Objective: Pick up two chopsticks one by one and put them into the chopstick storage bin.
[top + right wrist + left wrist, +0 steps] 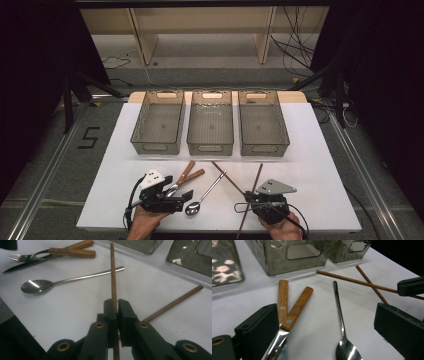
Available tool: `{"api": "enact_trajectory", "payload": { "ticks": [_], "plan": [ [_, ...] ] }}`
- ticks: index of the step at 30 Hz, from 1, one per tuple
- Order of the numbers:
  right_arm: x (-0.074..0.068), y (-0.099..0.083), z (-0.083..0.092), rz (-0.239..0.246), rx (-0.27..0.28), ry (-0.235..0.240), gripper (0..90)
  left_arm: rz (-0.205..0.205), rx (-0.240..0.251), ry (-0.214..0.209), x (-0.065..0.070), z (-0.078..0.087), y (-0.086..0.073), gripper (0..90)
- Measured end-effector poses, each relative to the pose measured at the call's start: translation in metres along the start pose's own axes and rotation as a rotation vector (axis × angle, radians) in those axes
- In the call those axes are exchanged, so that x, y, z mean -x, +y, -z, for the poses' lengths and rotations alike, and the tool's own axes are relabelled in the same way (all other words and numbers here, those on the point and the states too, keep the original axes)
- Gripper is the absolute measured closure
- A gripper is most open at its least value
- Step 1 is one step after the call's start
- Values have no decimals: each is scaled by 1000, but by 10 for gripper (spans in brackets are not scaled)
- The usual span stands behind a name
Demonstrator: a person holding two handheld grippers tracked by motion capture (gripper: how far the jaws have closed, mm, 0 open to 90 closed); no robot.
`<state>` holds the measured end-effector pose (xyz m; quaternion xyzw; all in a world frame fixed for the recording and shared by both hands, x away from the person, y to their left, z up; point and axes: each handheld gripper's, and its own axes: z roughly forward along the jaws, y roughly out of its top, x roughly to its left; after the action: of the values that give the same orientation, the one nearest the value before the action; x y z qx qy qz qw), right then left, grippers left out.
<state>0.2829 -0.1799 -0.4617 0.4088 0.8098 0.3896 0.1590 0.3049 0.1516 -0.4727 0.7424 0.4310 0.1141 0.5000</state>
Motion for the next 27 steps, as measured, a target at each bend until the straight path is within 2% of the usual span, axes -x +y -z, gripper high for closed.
{"api": "enact_trajectory", "payload": {
  "ticks": [3, 8, 11, 14, 18, 19, 21, 24, 27],
  "plan": [
    [-2, 3, 1, 5, 13, 8, 862, 16, -21, -26, 2, -4, 2, 62],
    [-10, 12, 2, 21, 40, 37, 862, 61, -28, -63, 4, -10, 6, 82],
    [-15, 16, 2, 34, 55, 51, 862, 68, -31, -83, 9, -15, 10, 88],
    [-18, 20, 2, 41, 66, 62, 862, 104, -32, -130, 13, -21, 13, 92],
    [-23, 25, 3, 47, 86, 87, 862, 119, -41, -170, 17, -27, 16, 135],
    [-24, 26, 3, 51, 88, 90, 862, 138, -39, -185, 18, -28, 17, 143],
    [-25, 27, 3, 55, 92, 96, 862, 147, -33, -205, 20, -30, 19, 149],
    [-28, 29, 2, 64, 107, 115, 862, 140, -36, -223, 23, -33, 23, 163],
    [-32, 31, 2, 72, 114, 129, 862, 160, -31, -252, 26, -36, 27, 175]
  ]
}}
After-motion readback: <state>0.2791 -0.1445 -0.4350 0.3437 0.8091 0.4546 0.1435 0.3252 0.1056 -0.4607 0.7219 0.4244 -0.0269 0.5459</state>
